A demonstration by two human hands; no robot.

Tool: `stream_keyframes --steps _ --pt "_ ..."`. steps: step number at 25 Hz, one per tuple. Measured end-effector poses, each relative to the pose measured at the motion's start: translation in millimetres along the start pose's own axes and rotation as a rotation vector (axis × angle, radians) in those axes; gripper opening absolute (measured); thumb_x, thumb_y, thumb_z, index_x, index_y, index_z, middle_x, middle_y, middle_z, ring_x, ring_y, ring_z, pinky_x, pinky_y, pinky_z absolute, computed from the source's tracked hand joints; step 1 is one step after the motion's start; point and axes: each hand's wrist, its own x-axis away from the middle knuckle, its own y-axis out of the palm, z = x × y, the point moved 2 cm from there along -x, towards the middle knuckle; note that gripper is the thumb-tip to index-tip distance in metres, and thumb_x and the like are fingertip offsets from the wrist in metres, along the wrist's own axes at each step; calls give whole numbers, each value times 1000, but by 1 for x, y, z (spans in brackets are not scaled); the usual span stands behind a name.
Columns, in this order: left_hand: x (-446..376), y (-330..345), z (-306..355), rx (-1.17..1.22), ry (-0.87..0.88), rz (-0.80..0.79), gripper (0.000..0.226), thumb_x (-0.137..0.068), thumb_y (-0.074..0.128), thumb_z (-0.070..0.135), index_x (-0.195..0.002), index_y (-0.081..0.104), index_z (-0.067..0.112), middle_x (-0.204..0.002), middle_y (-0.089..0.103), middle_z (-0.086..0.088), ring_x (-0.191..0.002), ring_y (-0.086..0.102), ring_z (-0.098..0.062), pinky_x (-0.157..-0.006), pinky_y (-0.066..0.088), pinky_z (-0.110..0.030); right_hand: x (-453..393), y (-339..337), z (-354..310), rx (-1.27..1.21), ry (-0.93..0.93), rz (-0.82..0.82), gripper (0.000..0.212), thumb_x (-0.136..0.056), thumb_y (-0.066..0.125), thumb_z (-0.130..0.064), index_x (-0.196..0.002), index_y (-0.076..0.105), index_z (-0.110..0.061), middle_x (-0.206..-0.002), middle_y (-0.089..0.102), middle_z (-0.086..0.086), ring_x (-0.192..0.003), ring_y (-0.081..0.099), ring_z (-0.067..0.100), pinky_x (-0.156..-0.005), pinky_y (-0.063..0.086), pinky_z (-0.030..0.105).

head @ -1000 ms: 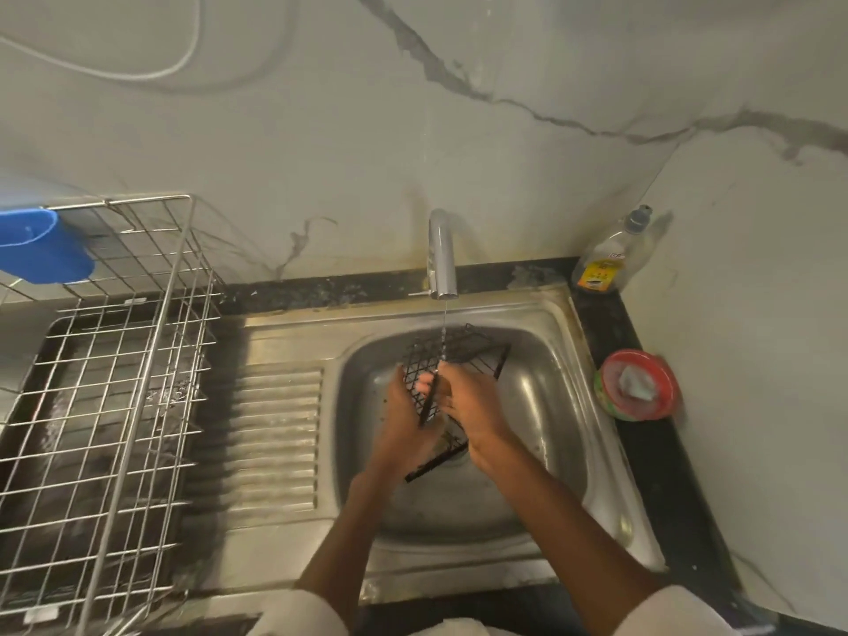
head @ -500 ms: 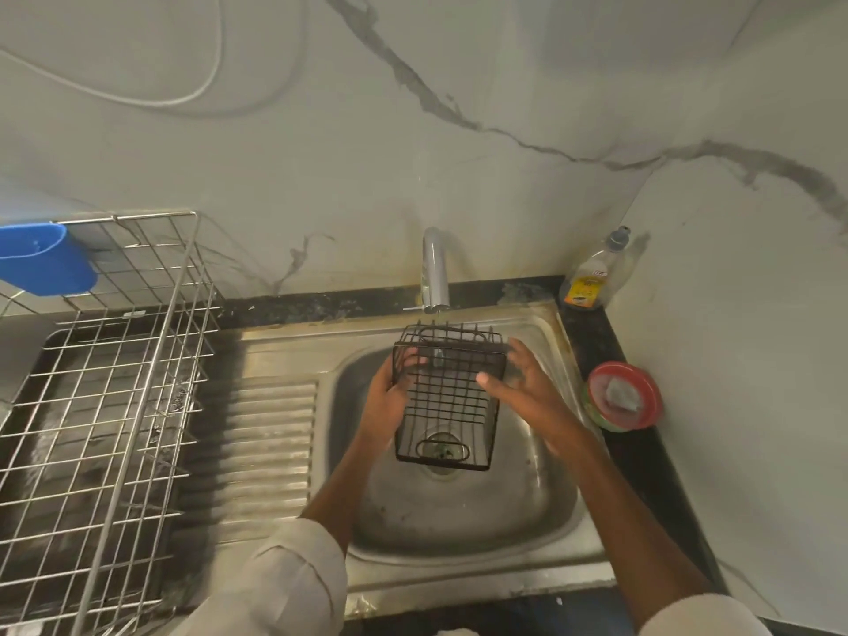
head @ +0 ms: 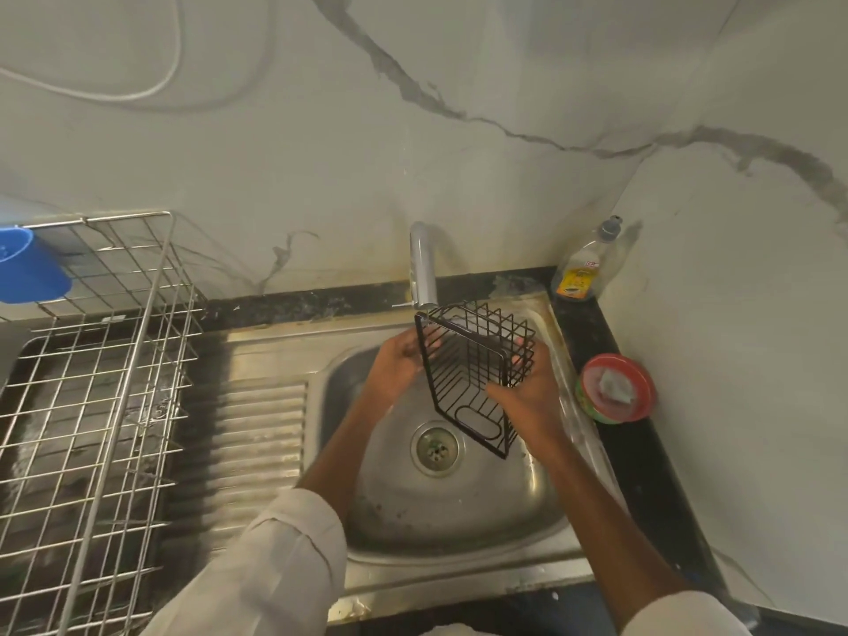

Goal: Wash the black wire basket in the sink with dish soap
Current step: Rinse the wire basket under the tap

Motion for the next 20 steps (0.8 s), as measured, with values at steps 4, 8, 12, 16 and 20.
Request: stream_keyframes --steps 4,8,12,16,20 --pt "16 -1 6 -33 -18 123 32 -105 56 -4 -134 67 -1 -124 74 -8 -101 74 -3 -89 61 -23 3 0 3 8 14 -79 87 -67 82 -7 -139 44 -37 -125 63 -6 -113 66 16 -91 60 39" --pt "29 -13 0 -132 14 267 23 -102 67 12 -124 75 18 -116 80 0 -113 73 -17 -103 56 -36 0 7 3 28 30 -167 90 -75 78 6 -147 41 -34 -122 66 -6 -107 67 9 -84 60 30" --pt "46 -29 0 -212 51 311 28 -104 64 7 -129 70 15 -117 78 -4 -107 73 -18 -93 58 -30 -11 20 -1 1 68 -307 91 -83 66 17 -155 40 -34 -132 63 -9 -116 65 10 -93 61 35" --pt "58 -51 -4 -296 100 337 40 -98 65 4 -135 64 21 -126 72 2 -115 70 -21 -101 59 -48 -21 41 -10 -62 102 -426 90 -90 55 21 -158 37 -36 -142 59 -7 -126 60 11 -95 57 28" --pt "74 -61 5 -304 107 288 56 -97 65 -3 -147 53 20 -127 63 18 -123 63 -9 -106 55 -37 -35 61 -16 -71 159 -488 93 -90 50 24 -160 34 -34 -141 61 3 -112 66 11 -79 58 18"
